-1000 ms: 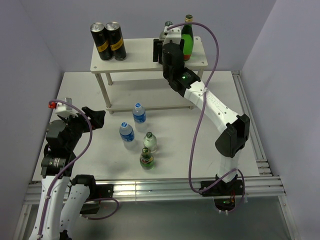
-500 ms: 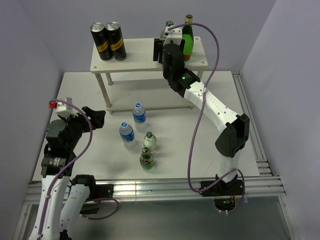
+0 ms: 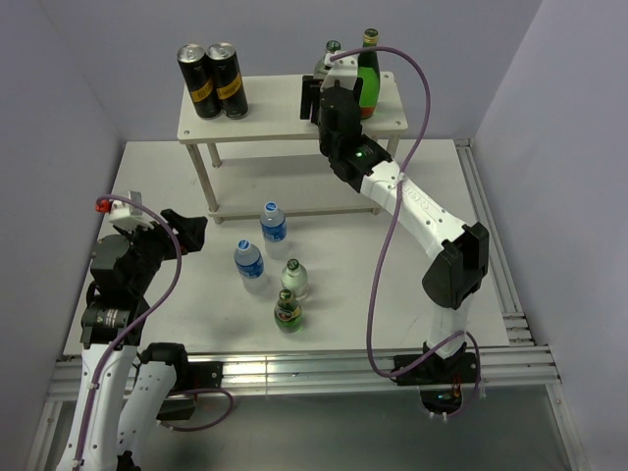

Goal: Place and organize the beverage onto the shelf

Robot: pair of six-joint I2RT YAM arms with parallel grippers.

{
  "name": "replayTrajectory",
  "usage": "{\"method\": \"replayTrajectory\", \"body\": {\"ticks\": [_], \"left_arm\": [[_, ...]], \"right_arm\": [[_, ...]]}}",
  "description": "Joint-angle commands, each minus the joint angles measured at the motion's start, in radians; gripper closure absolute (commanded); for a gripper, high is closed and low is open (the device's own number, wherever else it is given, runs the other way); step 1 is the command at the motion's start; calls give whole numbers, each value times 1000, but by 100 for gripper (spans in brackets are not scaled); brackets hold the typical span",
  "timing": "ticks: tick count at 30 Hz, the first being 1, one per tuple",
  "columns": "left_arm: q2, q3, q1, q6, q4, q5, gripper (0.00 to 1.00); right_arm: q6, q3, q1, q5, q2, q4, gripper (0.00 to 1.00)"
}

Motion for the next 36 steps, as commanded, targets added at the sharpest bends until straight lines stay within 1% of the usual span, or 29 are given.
{"method": "replayTrajectory", "body": {"ticks": [1, 5, 8, 9, 14, 17, 20, 26, 31, 36], "left_arm": [[-4, 0, 4, 19, 32, 12, 1], [-7, 2, 4, 19, 33, 12, 1], [-9, 0, 6, 19, 32, 11, 1], [-9, 2, 6, 18, 32, 11, 1], [-12, 2, 6, 19, 30, 8, 1], [-12, 2, 6, 21, 30, 6, 1], [-12, 2, 6, 19, 30, 6, 1], [-7, 2, 6, 21, 30, 5, 1], [-7, 2, 6, 21, 30, 0, 1], [-4, 2, 6, 21, 30, 2, 1]], "right_arm": [[10, -40, -3, -13, 1, 19, 100], [-8, -117, 34, 7, -62, 59, 100], [-19, -187, 78, 29, -131, 85, 100], [-28, -233, 91, 35, -170, 114, 100], [-28, -337, 163, 105, -270, 154, 100], [-28, -442, 209, 142, -359, 200, 100], [-28, -497, 229, 165, -405, 217, 100], [-2, -661, 243, 211, -529, 262, 100], [39, -793, 241, 257, -577, 326, 100], [180, -900, 192, 211, -568, 314, 100]]}}
